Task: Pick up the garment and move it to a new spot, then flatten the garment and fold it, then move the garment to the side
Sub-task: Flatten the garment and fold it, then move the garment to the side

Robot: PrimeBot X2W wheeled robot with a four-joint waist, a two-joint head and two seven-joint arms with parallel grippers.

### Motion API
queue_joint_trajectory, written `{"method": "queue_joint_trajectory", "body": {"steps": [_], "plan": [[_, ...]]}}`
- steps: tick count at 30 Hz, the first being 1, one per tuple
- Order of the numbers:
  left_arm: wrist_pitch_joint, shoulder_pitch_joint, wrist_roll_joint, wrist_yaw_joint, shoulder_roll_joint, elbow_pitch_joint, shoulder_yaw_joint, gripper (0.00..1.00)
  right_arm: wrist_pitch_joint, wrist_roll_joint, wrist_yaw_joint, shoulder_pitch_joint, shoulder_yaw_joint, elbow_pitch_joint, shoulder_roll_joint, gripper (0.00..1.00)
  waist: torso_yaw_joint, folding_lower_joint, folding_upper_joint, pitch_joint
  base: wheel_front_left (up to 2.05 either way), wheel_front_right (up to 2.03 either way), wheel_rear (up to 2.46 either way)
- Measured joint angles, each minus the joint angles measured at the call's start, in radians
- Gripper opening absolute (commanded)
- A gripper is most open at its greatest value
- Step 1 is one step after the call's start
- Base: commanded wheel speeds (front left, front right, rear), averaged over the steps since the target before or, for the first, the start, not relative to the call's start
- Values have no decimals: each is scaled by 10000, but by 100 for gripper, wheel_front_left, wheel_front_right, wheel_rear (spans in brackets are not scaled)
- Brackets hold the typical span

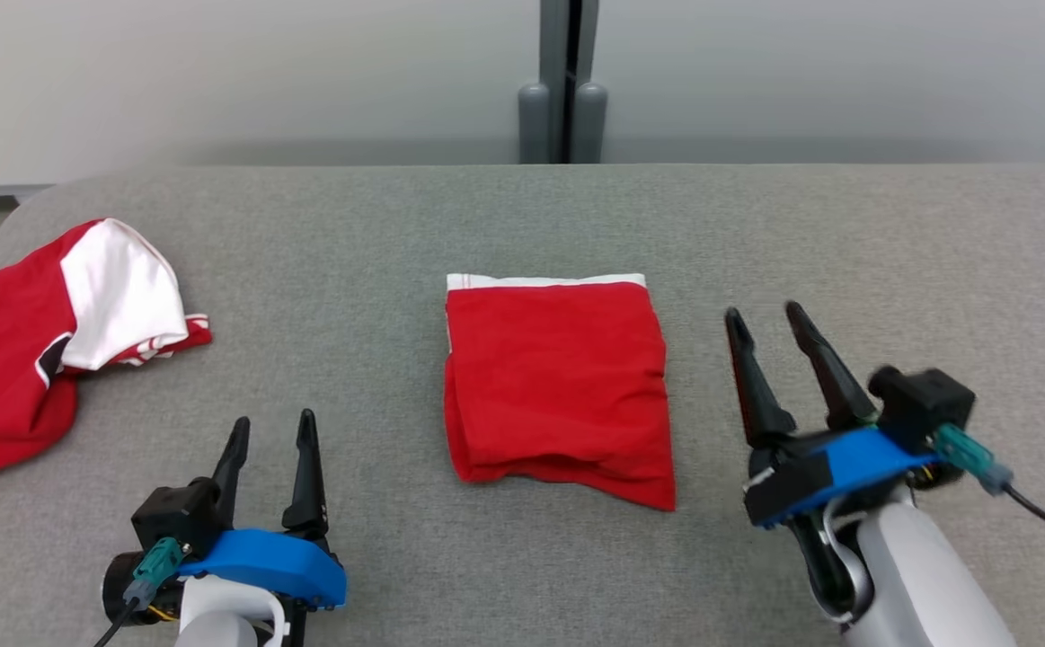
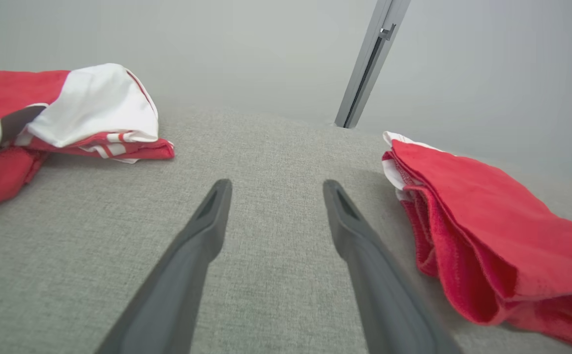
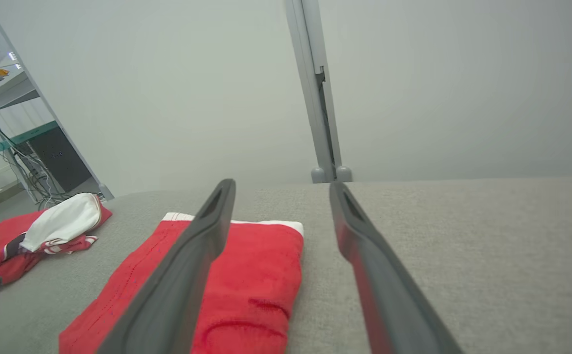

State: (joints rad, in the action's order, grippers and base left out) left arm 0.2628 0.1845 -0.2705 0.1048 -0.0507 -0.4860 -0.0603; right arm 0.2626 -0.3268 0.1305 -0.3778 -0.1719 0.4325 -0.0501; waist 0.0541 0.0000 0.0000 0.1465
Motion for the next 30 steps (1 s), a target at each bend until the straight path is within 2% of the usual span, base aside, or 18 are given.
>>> {"method": "queue_joint_trajectory", "body": {"steps": [8,16,30], "plan": [[0,-351,719,-244,-2,201,198,100,2,759,0,1356,1097,-242,2,100,-468,0,0,-391,0,0,0],[0,-940,1139,-445,-6,236,280,100,0,963,0,2082,1340,176,6,100,-723,-1,0,-902,0,0,0],[0,-1637,1133,-736,-4,328,201,100,0,1034,0,2584,1400,750,8,100,-909,-1,-1,-1461,0,0,0]]}}
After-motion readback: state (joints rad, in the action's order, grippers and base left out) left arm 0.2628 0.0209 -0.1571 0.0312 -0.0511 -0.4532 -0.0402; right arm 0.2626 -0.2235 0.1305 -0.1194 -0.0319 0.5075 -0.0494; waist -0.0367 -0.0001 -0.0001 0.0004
